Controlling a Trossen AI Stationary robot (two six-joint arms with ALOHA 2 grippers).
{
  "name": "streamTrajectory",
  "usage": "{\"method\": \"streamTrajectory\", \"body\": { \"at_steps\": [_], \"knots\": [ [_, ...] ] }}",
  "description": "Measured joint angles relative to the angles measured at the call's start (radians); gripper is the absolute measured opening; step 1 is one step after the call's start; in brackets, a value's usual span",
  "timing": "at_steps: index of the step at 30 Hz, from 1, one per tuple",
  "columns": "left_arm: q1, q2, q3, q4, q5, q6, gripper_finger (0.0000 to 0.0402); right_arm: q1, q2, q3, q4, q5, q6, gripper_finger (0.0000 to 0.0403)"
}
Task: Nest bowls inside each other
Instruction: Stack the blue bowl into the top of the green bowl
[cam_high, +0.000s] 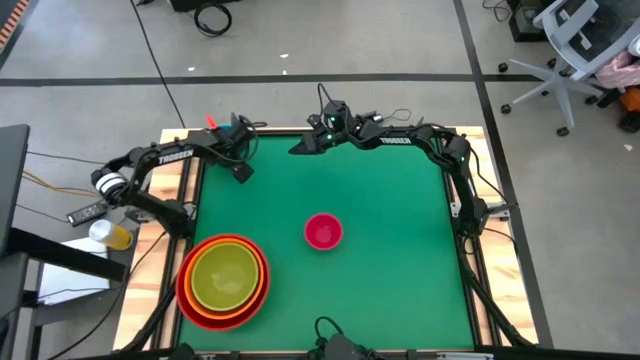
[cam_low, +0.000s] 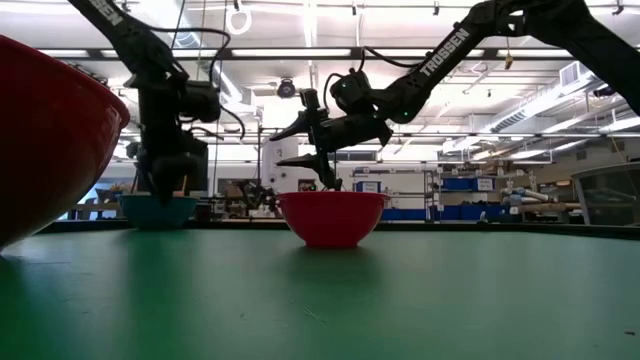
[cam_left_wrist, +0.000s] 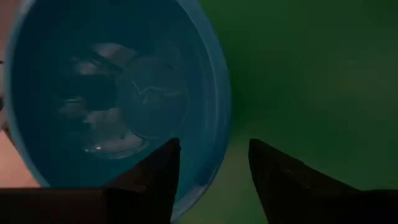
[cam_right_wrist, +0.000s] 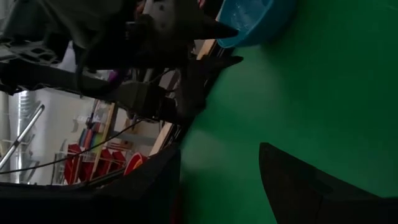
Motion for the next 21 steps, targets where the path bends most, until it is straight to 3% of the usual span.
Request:
{"method": "streamTrajectory", "body": {
  "at_steps": [6,13,21],
  "knots": [
    [0.013,0.049,0.0,0.017,-0.024,0.022,0.0142,0.004,0.0,0.0,-0.002,-0.003,0.003,0.022],
    [0.012,0.052,0.0,0.018,-0.001,0.022,0.0022,0.022,0.0,0.0,-0.024,-0.023,0.006,0.022],
    [-0.132,-0.069,0.0,0.011,0.057,0.183,0.0012,0.057,0.0,0.0,-0.047,0.007,0.006,0.022]
  ]
}}
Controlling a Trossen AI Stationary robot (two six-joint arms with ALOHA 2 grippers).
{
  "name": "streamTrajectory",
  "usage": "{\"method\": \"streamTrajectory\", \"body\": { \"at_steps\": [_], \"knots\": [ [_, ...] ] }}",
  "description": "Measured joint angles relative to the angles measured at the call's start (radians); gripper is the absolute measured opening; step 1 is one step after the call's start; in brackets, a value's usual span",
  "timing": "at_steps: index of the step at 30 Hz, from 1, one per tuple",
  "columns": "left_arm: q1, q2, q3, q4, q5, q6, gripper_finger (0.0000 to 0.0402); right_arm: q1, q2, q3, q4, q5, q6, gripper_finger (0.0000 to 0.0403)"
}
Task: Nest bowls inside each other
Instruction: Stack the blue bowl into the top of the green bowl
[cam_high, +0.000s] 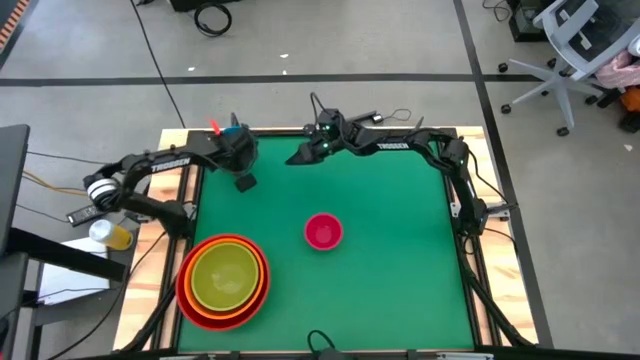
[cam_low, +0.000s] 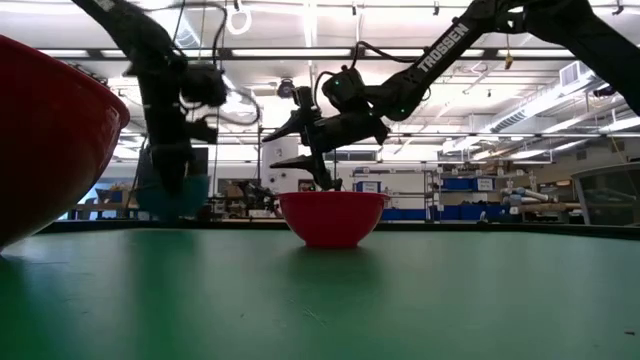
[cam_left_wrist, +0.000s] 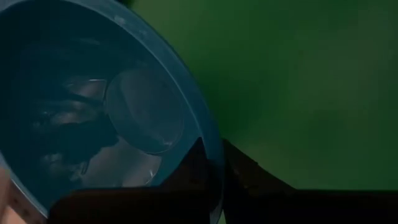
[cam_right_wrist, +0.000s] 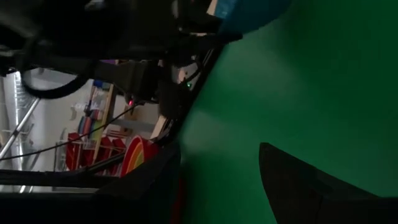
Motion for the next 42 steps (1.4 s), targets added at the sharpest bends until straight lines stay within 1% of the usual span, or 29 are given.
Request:
{"method": "streamTrajectory", "body": {
  "at_steps": [5,8,11,14,17,21,26,30,36,42],
  "knots": [
    [-0.141,-0.089,0.0,-0.001,0.002,0.096,0.0011,0.024,0.0,0.0,0.005,0.051,-0.002,0.0218],
    [-0.229,-0.127,0.0,-0.005,0.043,0.181,0.0011,0.031,0.0,0.0,0.015,0.077,-0.003,0.0215],
    [-0.309,-0.142,0.0,-0.012,0.085,0.238,0.0011,0.032,0.0,0.0,0.039,0.08,-0.012,0.0213],
    [-0.375,-0.147,0.0,-0.032,0.094,0.23,0.0011,0.031,-0.004,0.011,0.026,0.073,-0.049,0.0212],
    [-0.427,-0.147,0.0,-0.075,0.092,0.192,0.0011,0.032,-0.023,0.031,0.004,0.089,-0.079,0.0212],
    [-0.494,-0.147,0.007,-0.124,0.073,0.153,0.0011,0.037,-0.06,0.081,-0.095,0.152,-0.148,0.0212],
    [-0.553,-0.147,0.043,-0.163,-0.005,0.15,0.0011,0.064,-0.063,0.195,-0.357,0.199,-0.294,0.0212],
    [-0.561,-0.147,0.057,-0.167,-0.017,0.201,0.0011,0.107,-0.063,0.253,-0.494,0.303,-0.428,0.0212],
    [-0.59,-0.147,0.057,-0.167,-0.055,0.271,0.0011,0.141,-0.064,0.283,-0.498,0.42,-0.457,0.0212],
    [-0.644,-0.146,0.057,-0.165,-0.143,0.351,0.0011,0.157,-0.063,0.282,-0.532,0.47,-0.457,0.0212]
  ]
}}
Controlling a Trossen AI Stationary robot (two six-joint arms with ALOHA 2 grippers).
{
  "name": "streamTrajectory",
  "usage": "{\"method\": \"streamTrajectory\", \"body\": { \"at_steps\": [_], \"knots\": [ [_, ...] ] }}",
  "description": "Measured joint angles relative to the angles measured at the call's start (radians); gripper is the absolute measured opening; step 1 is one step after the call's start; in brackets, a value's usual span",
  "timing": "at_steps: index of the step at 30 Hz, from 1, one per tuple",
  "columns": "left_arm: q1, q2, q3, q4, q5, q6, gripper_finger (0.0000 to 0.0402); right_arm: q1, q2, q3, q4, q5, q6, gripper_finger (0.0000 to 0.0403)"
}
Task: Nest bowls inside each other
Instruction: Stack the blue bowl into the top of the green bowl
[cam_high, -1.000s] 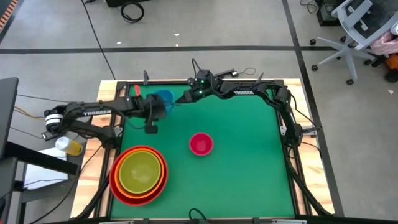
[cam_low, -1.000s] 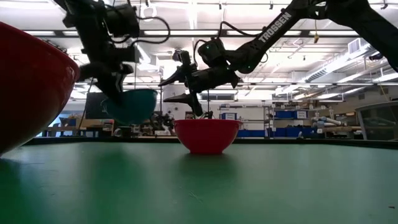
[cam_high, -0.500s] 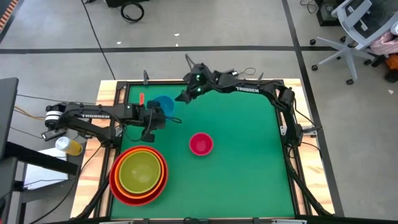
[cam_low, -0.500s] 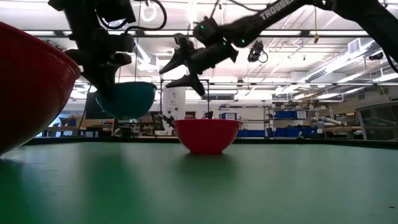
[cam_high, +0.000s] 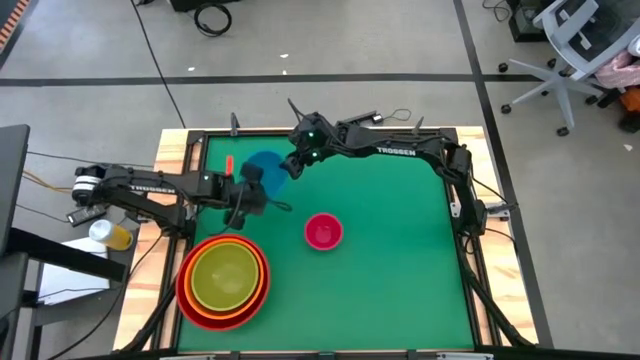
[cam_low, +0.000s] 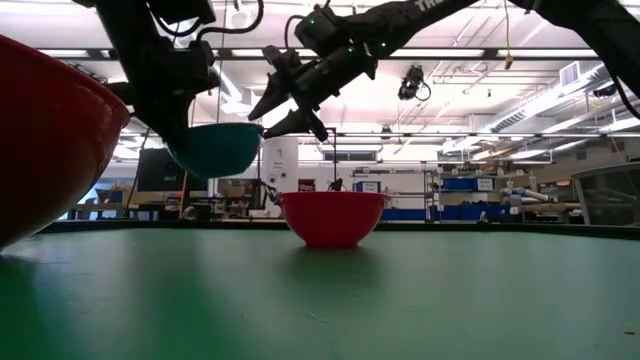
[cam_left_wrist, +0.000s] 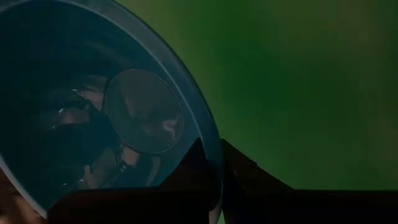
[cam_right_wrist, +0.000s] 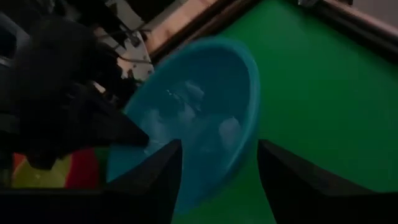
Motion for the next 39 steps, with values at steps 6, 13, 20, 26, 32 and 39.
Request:
{"method": "streamTrajectory", "body": {
  "at_steps": [6,13,20,26,32,39],
  "knots": [
    [-0.054,0.001,0.008,0.001,-0.083,0.084,0.0011,0.004,0.0,0.0,-0.04,0.0,0.001,0.021],
    [-0.107,0.003,0.078,-0.009,-0.082,0.071,0.0013,0.028,-0.005,0.002,-0.076,-0.022,0.011,0.013],
    [-0.153,0.002,0.179,0.014,-0.044,-0.114,0.0063,0.063,0.001,0.0,-0.073,0.036,0.042,0.002],
    [-0.162,0.001,0.208,-0.032,-0.056,-0.299,0.012,0.077,0.0,0.0,-0.049,0.07,0.06,0.002],
    [-0.163,-0.001,0.211,-0.076,-0.003,-0.48,0.014,0.078,-0.002,0.054,-0.1,0.127,0.051,0.0019],
    [-0.212,-0.095,0.212,-0.072,-0.013,-0.574,0.0141,0.071,-0.005,0.15,-0.278,0.127,-0.005,0.0019]
  ]
}}
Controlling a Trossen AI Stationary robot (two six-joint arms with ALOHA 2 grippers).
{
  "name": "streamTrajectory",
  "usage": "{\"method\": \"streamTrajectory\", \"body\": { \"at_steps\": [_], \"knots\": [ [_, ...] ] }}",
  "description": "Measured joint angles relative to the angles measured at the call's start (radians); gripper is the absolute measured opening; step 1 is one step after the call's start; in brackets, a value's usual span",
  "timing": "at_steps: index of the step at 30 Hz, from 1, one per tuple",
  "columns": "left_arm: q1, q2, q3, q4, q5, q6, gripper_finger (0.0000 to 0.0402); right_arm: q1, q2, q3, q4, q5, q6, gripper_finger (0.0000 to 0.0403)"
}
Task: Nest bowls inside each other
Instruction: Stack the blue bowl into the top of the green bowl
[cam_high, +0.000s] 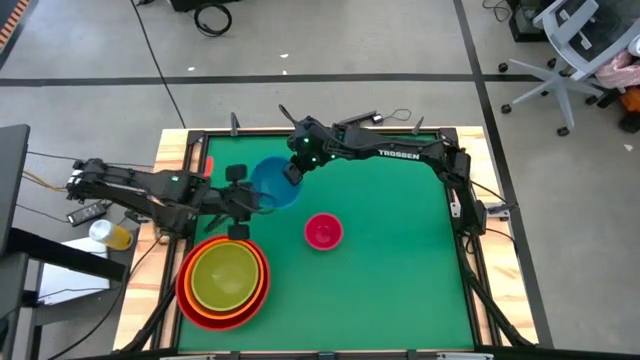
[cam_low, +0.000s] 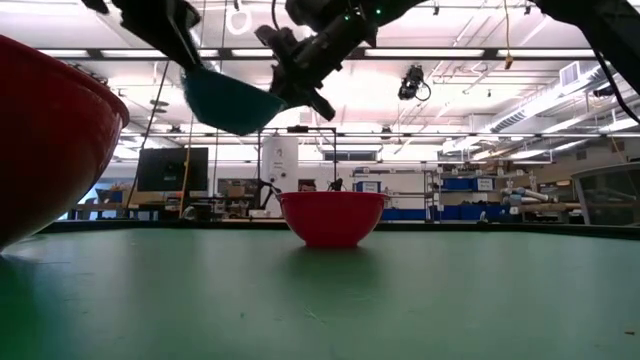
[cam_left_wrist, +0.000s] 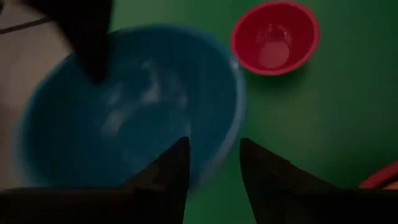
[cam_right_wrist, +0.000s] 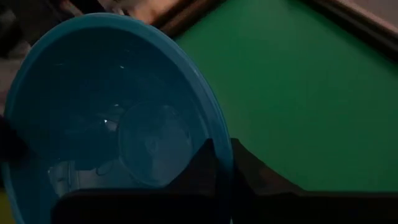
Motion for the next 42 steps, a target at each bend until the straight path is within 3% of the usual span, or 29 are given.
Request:
{"method": "streamTrajectory", "body": {
  "at_steps": [9,15,22,25,32,37,42],
  "knots": [
    [-0.002,-0.171,-0.003,-0.029,-0.035,-0.14,0.0141,-0.005,-0.044,0.007,-0.16,0.004,-0.003,0.0019],
    [-0.002,-0.191,-0.003,-0.05,-0.037,-0.199,0.0141,-0.021,-0.127,0.009,-0.189,0.049,-0.012,0.0019],
    [-0.003,-0.219,-0.004,-0.09,-0.038,-0.39,0.0141,-0.013,-0.185,0.002,-0.3,0.092,0.003,0.0019],
    [-0.003,-0.245,-0.004,-0.125,-0.018,-0.478,0.0141,0.001,-0.215,-0.051,-0.266,0.084,0.036,0.0019],
    [-0.054,-0.286,-0.004,-0.189,0.095,-0.575,0.0141,0.015,-0.274,-0.179,-0.033,-0.054,0.16,0.0019],
    [-0.058,-0.275,-0.004,-0.161,0.071,-0.561,0.0141,-0.002,-0.295,-0.207,0.158,-0.108,0.22,0.0019],
    [-0.051,-0.269,-0.004,-0.108,0.062,-0.547,0.0141,0.01,-0.295,-0.208,0.14,-0.08,0.226,0.0019]
  ]
}}
